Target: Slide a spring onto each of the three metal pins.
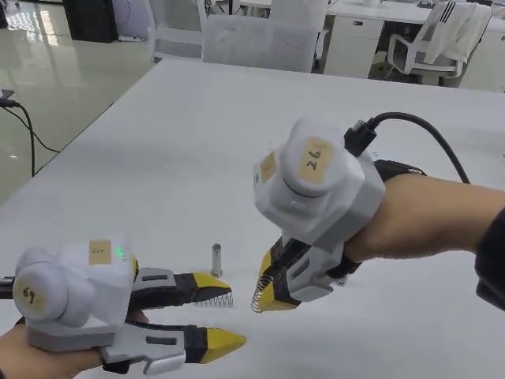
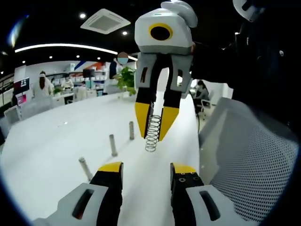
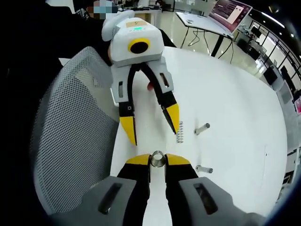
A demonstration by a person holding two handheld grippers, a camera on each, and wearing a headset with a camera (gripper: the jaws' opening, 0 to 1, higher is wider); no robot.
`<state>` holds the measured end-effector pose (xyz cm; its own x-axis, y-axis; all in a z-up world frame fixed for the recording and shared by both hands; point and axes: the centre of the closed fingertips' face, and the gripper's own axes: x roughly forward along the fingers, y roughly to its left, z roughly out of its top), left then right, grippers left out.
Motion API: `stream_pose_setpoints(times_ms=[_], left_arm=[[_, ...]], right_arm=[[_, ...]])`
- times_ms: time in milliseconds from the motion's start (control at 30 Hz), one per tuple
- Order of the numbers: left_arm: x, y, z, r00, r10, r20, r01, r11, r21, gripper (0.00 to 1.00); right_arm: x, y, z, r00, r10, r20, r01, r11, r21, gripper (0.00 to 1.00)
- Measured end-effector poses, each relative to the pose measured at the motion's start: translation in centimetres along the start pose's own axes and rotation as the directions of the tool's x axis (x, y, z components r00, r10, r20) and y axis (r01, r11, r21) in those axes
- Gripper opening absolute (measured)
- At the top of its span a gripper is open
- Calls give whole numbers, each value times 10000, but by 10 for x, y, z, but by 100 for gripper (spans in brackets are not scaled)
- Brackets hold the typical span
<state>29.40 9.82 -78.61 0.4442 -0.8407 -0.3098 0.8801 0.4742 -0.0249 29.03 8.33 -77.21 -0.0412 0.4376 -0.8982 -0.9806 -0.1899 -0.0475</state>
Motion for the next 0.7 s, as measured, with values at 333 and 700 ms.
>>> stream_pose_setpoints(times_ms=[333, 700], left_arm=[[-14, 13, -11, 9976, 689, -6, -689, 9964, -488, 49], [-27, 23, -17, 9903, 1386, -23, -1382, 9864, -893, 61]], right_arm=[[-6, -7, -11, 9998, -168, -86, 170, 9994, 287, 8], [-12, -18, -21, 9990, -404, -184, 414, 9975, 574, 8]])
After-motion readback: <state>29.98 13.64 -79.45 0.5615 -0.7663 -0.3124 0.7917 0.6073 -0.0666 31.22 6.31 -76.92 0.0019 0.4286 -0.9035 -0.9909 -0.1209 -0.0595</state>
